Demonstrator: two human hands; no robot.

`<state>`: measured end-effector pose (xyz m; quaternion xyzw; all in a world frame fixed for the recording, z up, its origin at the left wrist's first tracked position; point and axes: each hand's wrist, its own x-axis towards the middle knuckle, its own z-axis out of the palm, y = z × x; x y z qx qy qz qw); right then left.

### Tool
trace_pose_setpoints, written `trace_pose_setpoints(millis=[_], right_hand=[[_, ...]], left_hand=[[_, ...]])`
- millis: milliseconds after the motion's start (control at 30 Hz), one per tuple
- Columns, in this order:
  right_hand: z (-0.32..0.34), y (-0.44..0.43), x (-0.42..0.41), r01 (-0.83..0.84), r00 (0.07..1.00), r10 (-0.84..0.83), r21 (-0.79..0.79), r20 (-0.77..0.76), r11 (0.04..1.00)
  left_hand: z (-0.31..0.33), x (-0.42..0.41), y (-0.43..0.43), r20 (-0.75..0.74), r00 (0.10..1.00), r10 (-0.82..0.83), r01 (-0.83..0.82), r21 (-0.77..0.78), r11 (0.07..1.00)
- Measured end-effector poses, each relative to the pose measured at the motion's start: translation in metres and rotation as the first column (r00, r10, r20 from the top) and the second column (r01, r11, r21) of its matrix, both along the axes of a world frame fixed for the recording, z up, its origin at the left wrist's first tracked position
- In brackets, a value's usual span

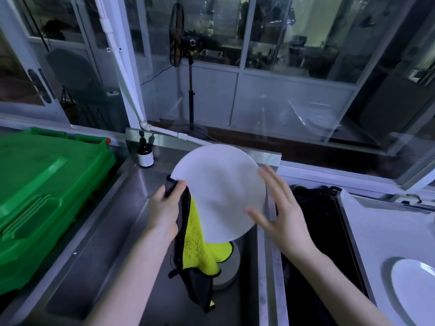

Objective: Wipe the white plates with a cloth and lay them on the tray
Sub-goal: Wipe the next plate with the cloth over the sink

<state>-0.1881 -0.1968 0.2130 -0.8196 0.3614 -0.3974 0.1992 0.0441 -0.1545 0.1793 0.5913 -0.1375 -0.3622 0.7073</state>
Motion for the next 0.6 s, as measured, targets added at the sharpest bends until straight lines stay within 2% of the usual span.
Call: trace_pose_setpoints(millis=[33,67,133,167,200,333,433,533,600], right_hand=[[0.002,0.001,-0.004,-0.117,0.981,0.084,-0.187,-0.175,0.975],[0.004,0.002,-0.005,-0.239,0.926,0.121,-0.307,-0.357,0.921],[0.004,0.001,-0.005,-0.421,0.770,0.102,-0.381,-0.630,0.823],[0.004,0.002,-0.002,-0.459,0.722,0.068,-0.403,-0.689,0.792],[0.004,0.003,0.002,-0.477,0.713,0.050,-0.432,-0.699,0.765],[0.004,0.004,0.008,-0.475,0.774,0.054,-0.523,-0.630,0.708],[0.003,0.008,0.013,-0.430,0.812,0.083,-0.497,-0.578,0.754],[0.009,0.013,0.023,-0.344,0.864,0.177,-0.296,-0.472,0.891],[0.012,0.018,0.031,-0.296,0.914,0.260,-0.075,-0.311,0.952]], left_hand=[[0.003,0.002,-0.002,0.006,1.000,0.001,-0.001,0.000,1.000],[0.006,0.004,-0.005,0.014,1.000,-0.004,0.004,-0.001,1.000],[0.011,0.005,-0.010,0.042,0.998,-0.036,0.036,0.000,0.999],[0.014,0.005,-0.012,0.053,0.997,-0.060,0.060,0.003,0.998],[0.017,0.005,-0.013,0.067,0.995,-0.079,0.079,0.005,0.997],[0.029,0.010,-0.015,0.069,0.988,-0.139,0.136,0.039,0.990],[0.036,0.012,-0.011,-0.086,0.975,-0.207,0.212,0.060,0.975],[0.043,0.008,-0.011,-0.339,0.890,-0.304,0.305,-0.053,0.951],[0.046,-0.002,-0.017,-0.383,0.878,-0.286,0.277,-0.079,0.958]])
